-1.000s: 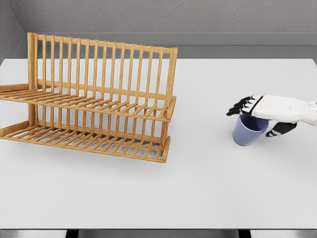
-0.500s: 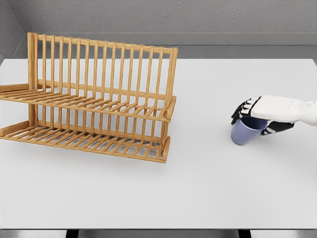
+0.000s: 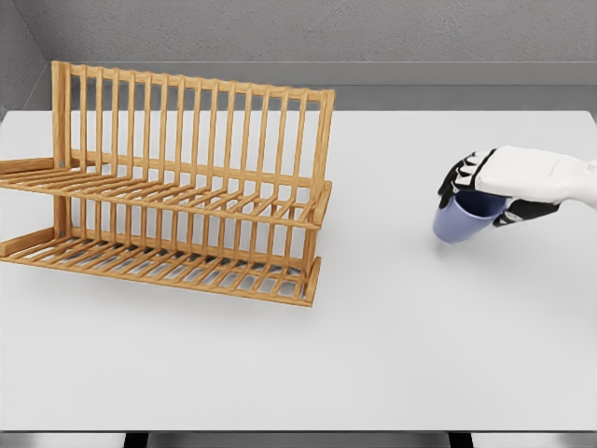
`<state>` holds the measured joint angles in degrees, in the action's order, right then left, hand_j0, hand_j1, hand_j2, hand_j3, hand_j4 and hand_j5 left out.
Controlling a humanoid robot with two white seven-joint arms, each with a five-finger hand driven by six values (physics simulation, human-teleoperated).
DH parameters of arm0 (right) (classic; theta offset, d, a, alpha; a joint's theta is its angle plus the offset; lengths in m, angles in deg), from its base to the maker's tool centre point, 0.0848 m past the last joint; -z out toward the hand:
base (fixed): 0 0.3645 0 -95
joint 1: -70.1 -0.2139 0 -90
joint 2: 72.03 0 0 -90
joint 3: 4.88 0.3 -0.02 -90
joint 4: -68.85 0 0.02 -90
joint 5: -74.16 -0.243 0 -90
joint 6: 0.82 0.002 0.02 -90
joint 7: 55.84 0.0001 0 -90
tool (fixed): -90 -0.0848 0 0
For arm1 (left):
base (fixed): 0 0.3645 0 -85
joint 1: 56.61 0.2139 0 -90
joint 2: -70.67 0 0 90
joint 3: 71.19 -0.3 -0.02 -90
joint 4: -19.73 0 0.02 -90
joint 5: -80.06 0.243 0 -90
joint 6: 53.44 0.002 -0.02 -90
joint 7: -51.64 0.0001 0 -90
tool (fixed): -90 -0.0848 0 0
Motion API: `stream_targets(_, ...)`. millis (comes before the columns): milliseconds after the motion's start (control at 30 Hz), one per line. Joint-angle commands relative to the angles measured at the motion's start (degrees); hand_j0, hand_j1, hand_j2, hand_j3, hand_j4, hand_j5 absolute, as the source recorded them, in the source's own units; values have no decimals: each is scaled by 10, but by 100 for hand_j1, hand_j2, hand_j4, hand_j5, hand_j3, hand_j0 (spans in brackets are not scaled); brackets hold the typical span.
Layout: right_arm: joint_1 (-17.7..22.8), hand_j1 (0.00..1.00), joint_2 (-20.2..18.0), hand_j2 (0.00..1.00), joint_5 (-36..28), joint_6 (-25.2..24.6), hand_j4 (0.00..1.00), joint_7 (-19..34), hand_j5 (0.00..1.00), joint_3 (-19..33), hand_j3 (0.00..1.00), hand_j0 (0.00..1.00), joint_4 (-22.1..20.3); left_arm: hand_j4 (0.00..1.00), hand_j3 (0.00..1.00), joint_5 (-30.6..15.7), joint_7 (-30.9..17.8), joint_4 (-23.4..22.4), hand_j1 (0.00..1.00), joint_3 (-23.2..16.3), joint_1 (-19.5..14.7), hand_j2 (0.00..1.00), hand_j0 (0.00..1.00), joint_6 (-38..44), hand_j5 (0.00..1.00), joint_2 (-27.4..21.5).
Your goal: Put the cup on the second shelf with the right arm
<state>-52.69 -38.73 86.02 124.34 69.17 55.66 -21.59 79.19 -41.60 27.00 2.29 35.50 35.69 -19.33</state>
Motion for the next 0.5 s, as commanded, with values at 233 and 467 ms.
stream_targets(233, -21, 65, -1, 65, -3, -2, 65, 0, 65, 2, 65, 65, -19, 100, 100, 1, 0, -1, 100, 0, 0, 100, 100, 0, 100, 0)
stream_targets(467, -37, 65, 0, 65, -3, -2, 65, 0, 65, 6, 65, 65, -47, 100, 100, 0, 0, -1, 100, 0, 0, 100, 100, 0, 100, 0)
